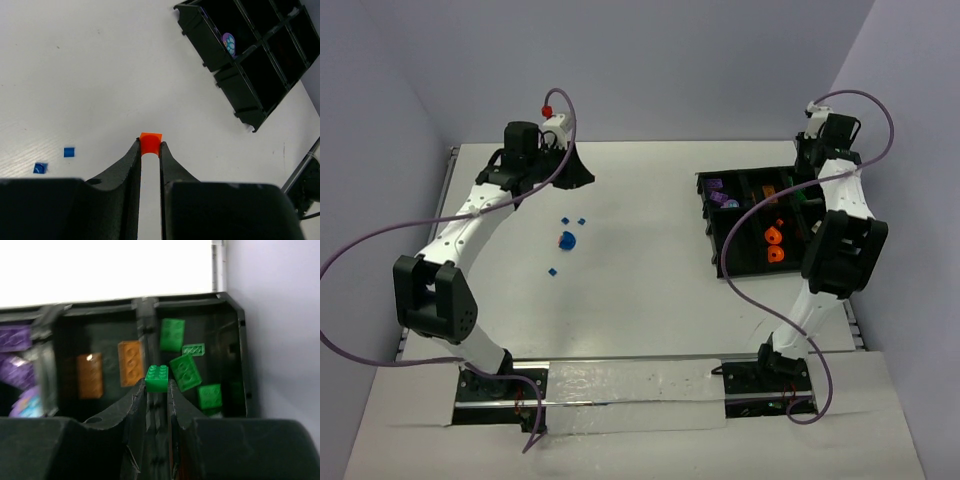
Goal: Sort the legos into containers by color
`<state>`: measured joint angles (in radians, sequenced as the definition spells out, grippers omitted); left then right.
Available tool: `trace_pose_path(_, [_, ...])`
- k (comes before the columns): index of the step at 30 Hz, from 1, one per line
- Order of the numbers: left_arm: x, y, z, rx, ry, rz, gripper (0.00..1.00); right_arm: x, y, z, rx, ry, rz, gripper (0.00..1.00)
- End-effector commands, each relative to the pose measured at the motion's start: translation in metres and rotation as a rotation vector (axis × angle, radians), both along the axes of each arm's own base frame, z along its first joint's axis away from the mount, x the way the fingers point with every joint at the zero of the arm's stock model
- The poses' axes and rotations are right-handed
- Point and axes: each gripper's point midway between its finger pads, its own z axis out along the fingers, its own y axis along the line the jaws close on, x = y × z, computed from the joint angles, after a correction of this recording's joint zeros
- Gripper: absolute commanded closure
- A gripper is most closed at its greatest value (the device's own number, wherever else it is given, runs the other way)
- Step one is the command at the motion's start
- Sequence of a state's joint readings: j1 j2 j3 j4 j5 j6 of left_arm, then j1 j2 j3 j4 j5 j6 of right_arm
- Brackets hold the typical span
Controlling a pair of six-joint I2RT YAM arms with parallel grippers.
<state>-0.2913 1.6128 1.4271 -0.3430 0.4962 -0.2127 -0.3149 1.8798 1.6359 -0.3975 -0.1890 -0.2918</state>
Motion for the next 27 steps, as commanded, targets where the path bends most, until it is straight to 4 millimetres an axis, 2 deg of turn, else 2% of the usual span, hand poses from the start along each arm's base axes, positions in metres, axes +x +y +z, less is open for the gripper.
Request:
trace_pose_path(1, [0.014, -0.005, 0.016, -0.005, -0.062, 0.001, 1.0, 0.018, -0.035, 0.007, -0.062, -0.027, -0.111, 1.0])
trace_pose_path(6, [0.015, -0.007, 0.013, -0.008, -0.049, -0.005, 1.0, 0.023, -0.049, -0.012, -0.085, 0.011, -0.144, 1.0])
trace_pose_path(9, [0.016, -0.008, 0.011, -0.012, -0.039, -0.005, 1.0, 0.019, -0.055, -0.027, -0.095, 0.048, -0.154, 0.92])
trace_pose_path(10, [0.015, -0.008, 0.011, -0.013, -0.036, -0.005, 1.0, 0.018, -0.056, -0.03, -0.094, 0.055, -0.155, 0.88])
trace_pose_path(11, [0.015, -0.008, 0.01, -0.015, -0.032, -0.007, 1.0, 0.017, -0.057, -0.033, -0.092, 0.062, -0.158, 0.79])
trace_pose_path(12, [0.015, -0.009, 0.011, -0.019, -0.032, -0.008, 1.0, 0.015, -0.058, -0.037, -0.088, 0.069, -0.161, 0.62])
trace_pose_path(14, [0.015, -0.009, 0.01, -0.022, -0.031, -0.008, 1.0, 0.014, -0.058, -0.036, -0.085, 0.067, -0.162, 0.45])
trace_pose_path(16, [0.014, -0.01, 0.012, -0.029, -0.032, -0.014, 1.0, 0.013, -0.056, -0.034, -0.077, 0.063, -0.161, 0.36])
trace_pose_path(20, [0.01, -0.014, 0.015, -0.055, -0.019, -0.029, 1.0, 0.01, -0.048, -0.019, -0.053, 0.041, -0.142, 0.29])
trace_pose_path(22, [0.006, -0.016, 0.016, -0.076, -0.005, -0.041, 1.0, 0.007, -0.041, -0.001, -0.036, 0.01, -0.125, 0.29])
trace_pose_path(24, [-0.006, -0.023, 0.02, -0.134, 0.029, -0.085, 1.0, 0.002, -0.018, 0.026, 0.022, -0.05, -0.043, 0.3])
trace_pose_path(25, [-0.012, -0.027, 0.023, -0.168, 0.046, -0.116, 1.0, 0.0, -0.008, 0.029, 0.047, -0.057, -0.009, 0.3])
trace_pose_path(27, [-0.04, -0.039, 0.027, -0.289, 0.144, -0.225, 1.0, -0.01, 0.036, 0.05, 0.126, -0.104, 0.153, 0.32])
